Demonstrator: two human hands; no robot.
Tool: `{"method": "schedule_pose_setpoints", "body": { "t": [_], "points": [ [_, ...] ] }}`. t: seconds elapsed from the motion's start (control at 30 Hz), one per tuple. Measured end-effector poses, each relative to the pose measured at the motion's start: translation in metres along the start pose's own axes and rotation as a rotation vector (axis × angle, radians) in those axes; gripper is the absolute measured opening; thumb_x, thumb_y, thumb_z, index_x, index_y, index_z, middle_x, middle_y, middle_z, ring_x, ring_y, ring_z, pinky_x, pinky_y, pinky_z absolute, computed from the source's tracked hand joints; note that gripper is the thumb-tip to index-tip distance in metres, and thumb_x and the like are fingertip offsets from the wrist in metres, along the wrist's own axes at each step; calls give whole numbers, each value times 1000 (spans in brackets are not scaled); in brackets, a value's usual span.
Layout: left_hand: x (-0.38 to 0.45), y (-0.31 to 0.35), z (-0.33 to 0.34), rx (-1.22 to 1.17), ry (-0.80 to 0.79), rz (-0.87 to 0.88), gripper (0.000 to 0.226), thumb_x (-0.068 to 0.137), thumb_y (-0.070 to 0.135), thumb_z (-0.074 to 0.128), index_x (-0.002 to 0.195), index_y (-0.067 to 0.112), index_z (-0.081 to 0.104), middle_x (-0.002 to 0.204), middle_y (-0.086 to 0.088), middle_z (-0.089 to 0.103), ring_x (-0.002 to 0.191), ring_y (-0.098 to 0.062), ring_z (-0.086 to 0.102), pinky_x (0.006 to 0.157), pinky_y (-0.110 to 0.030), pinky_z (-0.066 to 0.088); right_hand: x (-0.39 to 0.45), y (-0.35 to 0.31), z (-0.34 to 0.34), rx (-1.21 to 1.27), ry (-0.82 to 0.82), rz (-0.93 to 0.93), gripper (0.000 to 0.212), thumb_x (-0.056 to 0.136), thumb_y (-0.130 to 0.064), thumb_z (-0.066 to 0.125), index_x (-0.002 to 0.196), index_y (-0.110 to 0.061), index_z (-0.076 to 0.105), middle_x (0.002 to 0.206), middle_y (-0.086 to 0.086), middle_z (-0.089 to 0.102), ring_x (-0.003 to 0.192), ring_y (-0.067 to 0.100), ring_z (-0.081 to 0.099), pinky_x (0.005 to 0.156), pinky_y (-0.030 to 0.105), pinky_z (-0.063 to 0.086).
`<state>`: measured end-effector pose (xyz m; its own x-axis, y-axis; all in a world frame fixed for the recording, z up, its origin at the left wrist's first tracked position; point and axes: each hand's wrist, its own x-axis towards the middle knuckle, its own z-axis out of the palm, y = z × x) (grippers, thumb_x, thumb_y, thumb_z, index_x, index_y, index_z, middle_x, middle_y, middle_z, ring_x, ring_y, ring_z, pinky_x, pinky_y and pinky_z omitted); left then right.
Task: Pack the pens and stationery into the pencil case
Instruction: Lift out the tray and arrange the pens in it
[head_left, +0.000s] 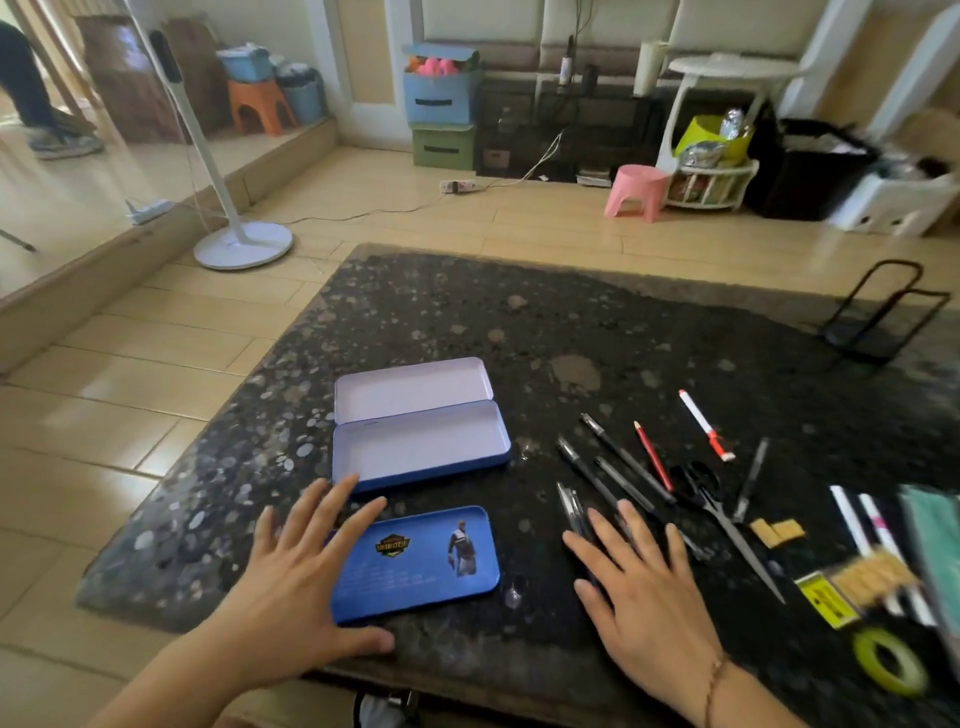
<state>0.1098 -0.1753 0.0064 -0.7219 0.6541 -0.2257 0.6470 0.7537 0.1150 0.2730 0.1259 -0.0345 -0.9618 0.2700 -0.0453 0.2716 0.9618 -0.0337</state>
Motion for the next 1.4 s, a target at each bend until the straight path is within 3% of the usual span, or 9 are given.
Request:
{"method": "schedule_pose_setpoints", "body": {
  "t": [0.1, 0.23, 0.4, 0.57, 0.8, 0.9, 1.0, 1.27, 1.4],
  "points": [
    [14, 11, 4, 54, -49, 24, 121, 50, 101, 35, 134, 48, -34, 141, 14, -50, 133, -18, -44, 110, -58, -19, 8, 24, -4, -42, -30, 10, 48, 94, -54, 19, 138, -43, 35, 146, -11, 40, 143, 23, 17, 108, 53, 11],
    [32, 11, 14, 41, -7, 41, 117, 53, 100, 34, 140, 47, -23, 146, 14, -43, 135, -16, -41, 110, -58, -20, 26, 45, -10, 13, -24, -81, 64, 83, -59, -10, 145, -46, 4, 153, -17, -1, 141, 16, -20, 114, 47, -8],
    [50, 8, 19, 9, 83, 81, 107, 62, 97, 30, 150, 39, 8, 159, 10, -5, 143, -13, -21, 111, -58, -17, 55, 64, -13, -108, -38, -128, 51, 94, -56, 15, 141, -41, 32, 147, -9, 40, 143, 23, 11, 109, 51, 4],
    [66, 21, 18, -20, 107, 134, 102, 64, 95, 28, 149, 39, 14, 158, 11, 5, 144, -12, -17, 110, -60, -19, 64, 67, -21, -90, 75, -171, 46, 86, -56, 38, 121, -35, 59, 124, -9, 61, 135, 26, 35, 110, 50, 11],
    [69, 38, 10, 47, 165, 191, 101, 64, 97, 26, 149, 45, 6, 160, 8, -10, 145, -20, -20, 110, -62, -16, 52, 50, -20, 229, 314, -71, 36, 85, -46, 47, 113, -30, 65, 110, -12, 64, 119, 19, 45, 102, 43, 34],
    [47, 27, 8, -60, 329, 32, 88, 75, 87, 29, 148, 37, 25, 157, 4, 17, 143, -25, 15, 113, -54, 16, 41, 28, -30, 488, 369, -209, 25, 89, -25, 54, 110, -32, 65, 107, -12, 65, 105, 9, 55, 93, 25, 42],
    [29, 11, 10, -211, 369, -173, 87, 75, 78, 44, 145, 30, 30, 144, 6, 35, 128, -21, 35, 104, -40, 33, 38, -7, -32, 648, 187, -258, 40, 87, -13, 60, 113, -43, 52, 102, -18, 65, 97, -3, 59, 84, 13, 45],
    [24, 10, 28, -346, 198, -59, 97, 65, 83, 51, 145, 34, 24, 141, 21, 26, 129, -5, 20, 110, -26, 18, 81, -81, -5, 468, 264, -408, 17, 75, -15, 62, 88, -22, 71, 87, -7, 67, 81, 11, 57, 72, 27, 52],
    [29, 18, 37, -413, 292, 19, 70, 74, 66, 61, 134, 33, 44, 126, 21, 39, 116, -1, 34, 102, -19, 27, 90, -99, -1, 286, 351, -424, 12, 80, -22, 57, 82, -22, 69, 84, -6, 62, 78, 16, 53, 66, 30, 48]
  ]
}}
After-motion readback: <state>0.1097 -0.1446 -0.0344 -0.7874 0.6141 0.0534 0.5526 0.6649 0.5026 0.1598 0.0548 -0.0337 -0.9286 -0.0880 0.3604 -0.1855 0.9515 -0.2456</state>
